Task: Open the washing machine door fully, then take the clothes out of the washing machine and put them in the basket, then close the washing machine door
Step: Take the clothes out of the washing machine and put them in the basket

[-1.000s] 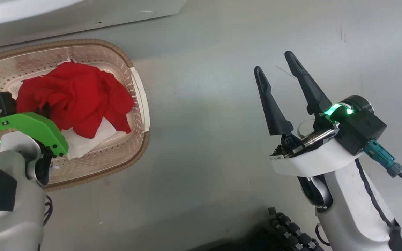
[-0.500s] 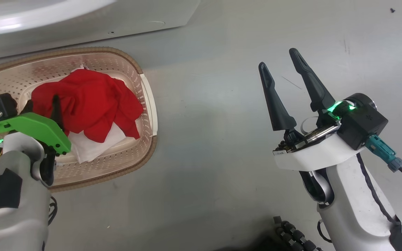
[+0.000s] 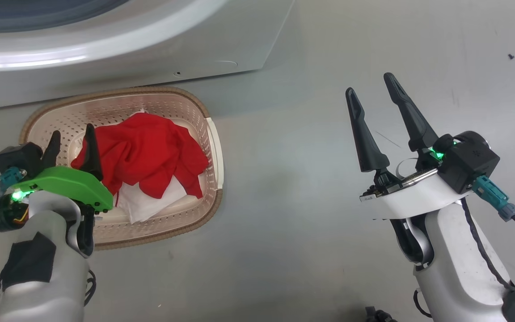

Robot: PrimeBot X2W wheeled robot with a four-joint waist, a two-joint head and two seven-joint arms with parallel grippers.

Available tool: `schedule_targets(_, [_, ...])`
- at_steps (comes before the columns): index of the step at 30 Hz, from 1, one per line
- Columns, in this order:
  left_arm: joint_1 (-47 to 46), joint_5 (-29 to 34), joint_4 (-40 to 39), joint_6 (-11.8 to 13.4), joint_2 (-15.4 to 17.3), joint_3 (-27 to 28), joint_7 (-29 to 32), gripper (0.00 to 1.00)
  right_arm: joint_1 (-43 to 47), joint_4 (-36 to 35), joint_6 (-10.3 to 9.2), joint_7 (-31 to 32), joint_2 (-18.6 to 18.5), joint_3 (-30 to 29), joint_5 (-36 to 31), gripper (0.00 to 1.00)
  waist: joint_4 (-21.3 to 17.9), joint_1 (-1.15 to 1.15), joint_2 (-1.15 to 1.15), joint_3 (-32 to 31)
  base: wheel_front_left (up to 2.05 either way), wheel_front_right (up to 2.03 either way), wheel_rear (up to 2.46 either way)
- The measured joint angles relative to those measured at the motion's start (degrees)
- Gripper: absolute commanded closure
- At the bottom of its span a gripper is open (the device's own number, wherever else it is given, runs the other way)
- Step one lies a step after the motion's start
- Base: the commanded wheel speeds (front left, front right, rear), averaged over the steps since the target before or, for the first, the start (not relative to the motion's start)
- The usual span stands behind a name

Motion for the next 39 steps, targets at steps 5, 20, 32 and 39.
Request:
schedule_targets(5, [2.1, 1.4, -1.4, -0.3, -0.2, -0.8, -0.9, 0.0, 1.5, 1.2, 0.0, 0.0, 0.0, -0.3, 0.0, 0.0, 1.3, 0.0, 0.0, -3.1, 0.0, 0.0, 0.0])
schedule_targets(20, [7.6, 6.5, -16.4, 0.2, -1.3, -2.2, -1.1, 0.0, 7.8, 4.3, 0.01, 0.0, 0.0, -1.6, -1.5, 0.0, 5.1, 0.0, 0.0, -13.2, 0.0, 0.0, 0.0])
schedule_targets(32, [17.1, 9.7, -27.5, 2.6, -1.4, -2.2, -1.1, 0.0, 11.7, 4.9, 0.0, 0.0, 0.0, -3.8, -1.9, 0.0, 7.4, 0.0, 0.0, -21.0, 0.0, 0.0, 0.0])
schedule_targets(39, [24.4, 10.7, -30.2, 3.1, -1.4, -3.3, -1.1, 0.0, 14.0, 5.4, 0.0, 0.0, 0.1, -4.1, -1.9, 0.0, 7.9, 0.0, 0.0, -25.1, 0.0, 0.0, 0.0])
